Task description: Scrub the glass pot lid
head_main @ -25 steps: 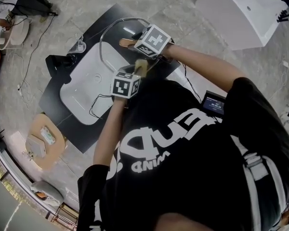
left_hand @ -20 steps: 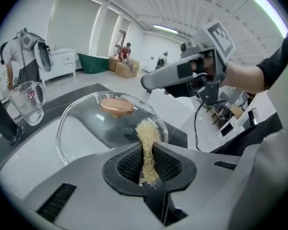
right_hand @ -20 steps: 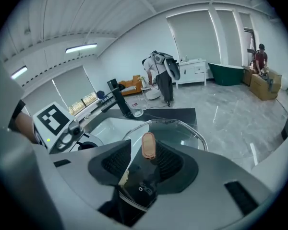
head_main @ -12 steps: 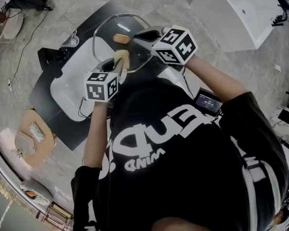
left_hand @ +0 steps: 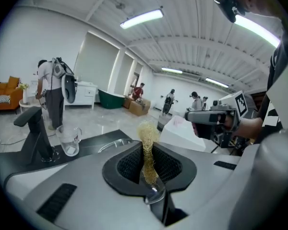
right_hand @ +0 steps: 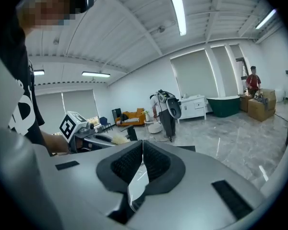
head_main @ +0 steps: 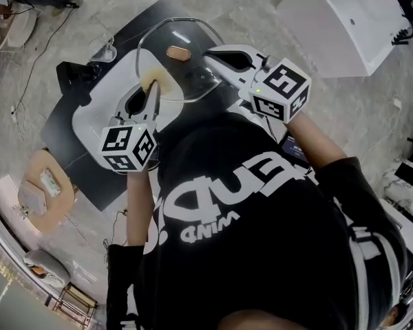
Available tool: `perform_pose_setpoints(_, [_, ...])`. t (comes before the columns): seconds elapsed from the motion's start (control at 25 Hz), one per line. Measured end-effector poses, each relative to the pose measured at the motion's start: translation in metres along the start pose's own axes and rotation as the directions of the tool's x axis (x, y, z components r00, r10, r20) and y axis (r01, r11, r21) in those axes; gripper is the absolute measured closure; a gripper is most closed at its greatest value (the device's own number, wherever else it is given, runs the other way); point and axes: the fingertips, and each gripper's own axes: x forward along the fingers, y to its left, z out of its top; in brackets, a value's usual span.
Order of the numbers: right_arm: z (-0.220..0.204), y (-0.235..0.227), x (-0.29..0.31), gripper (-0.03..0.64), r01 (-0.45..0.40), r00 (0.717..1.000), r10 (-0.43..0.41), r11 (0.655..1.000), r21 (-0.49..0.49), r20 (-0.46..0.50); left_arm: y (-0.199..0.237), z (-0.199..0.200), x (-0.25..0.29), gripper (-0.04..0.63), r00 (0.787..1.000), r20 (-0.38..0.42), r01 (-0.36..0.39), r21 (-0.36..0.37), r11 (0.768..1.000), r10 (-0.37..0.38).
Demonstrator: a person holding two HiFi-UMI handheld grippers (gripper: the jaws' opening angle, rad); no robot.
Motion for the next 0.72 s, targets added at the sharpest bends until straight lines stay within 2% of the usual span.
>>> perform_pose_setpoints(0.2, [-0.001,0.012,0.004,0.600,0.016,0.996,-0.013,1.000,-0.027,0.086,0.002,0.019,-0.016,0.545,0.986,0.164,-0.019,0.055,0.998,0.010])
perform_pose_setpoints(0.4, [-0.015,0.011,0.013,0.600,0.032,0.994,-0.029,0.999,-0.032,0.102,0.005,0.024,-0.021,0.545,0.961,0.277,-0.054,0.131,0.990,0.016])
perform_pose_setpoints(0.56, [-0.021,0.007,0.021,0.600,0.052,0.995,-0.046,0.997,-0.059,0.093,0.010,0.024,-0.024,0.545,0.945,0.324,-0.087,0.131,0.988,0.041])
perform_pose_setpoints(0.72, [-0.019,0.007,0.022,0.600,0.055,0.994,-0.049,0.997,-0.062,0.102,0.012,0.025,-0.026,0.545,0.942,0.329,-0.110,0.117,0.987,0.066])
